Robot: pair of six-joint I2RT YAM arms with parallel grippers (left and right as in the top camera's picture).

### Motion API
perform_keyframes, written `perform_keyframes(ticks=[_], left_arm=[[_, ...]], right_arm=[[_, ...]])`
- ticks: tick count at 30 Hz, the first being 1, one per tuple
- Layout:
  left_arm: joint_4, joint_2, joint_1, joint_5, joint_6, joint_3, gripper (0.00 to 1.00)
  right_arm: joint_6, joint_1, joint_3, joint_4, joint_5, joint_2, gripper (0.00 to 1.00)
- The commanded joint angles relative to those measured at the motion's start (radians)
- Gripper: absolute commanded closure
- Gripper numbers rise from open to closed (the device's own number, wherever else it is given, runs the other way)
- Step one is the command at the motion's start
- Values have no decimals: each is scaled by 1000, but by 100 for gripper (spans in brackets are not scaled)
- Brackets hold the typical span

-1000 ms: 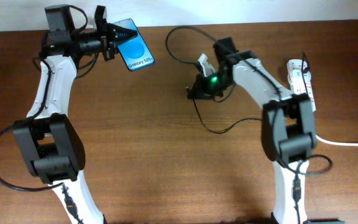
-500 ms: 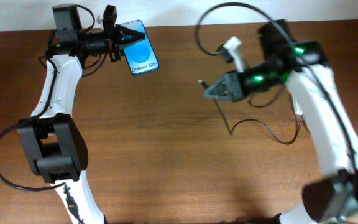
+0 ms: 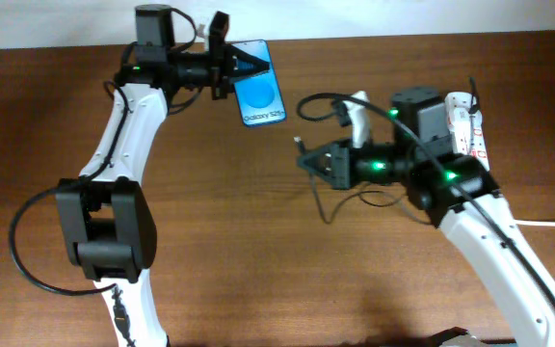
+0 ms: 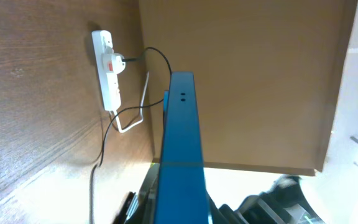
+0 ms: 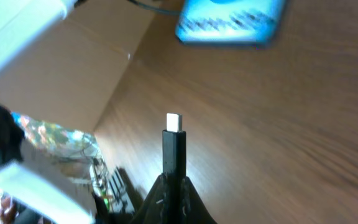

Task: Plug charger to phone and switch on socket
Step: 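Lift the cable tip with the right gripper toward the phone's bottom port, then push the cable tip upward into the phone port with the right gripper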

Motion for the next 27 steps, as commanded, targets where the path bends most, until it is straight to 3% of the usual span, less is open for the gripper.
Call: perform_keyframes(ticks=[1, 8, 17, 27], left_arm=[[14, -11, -27, -31, 0, 18, 100], [90, -11, -32, -13, -53, 18, 100], [142, -11, -32, 47, -129, 18, 100], [142, -11, -31, -3, -180, 18, 100]], right_arm=[[197, 89, 6, 59, 125, 64, 96], [319, 146, 6, 150, 168, 137, 96], [319, 133, 6, 227, 171, 137, 96], [319, 112, 7, 256, 190, 137, 96]])
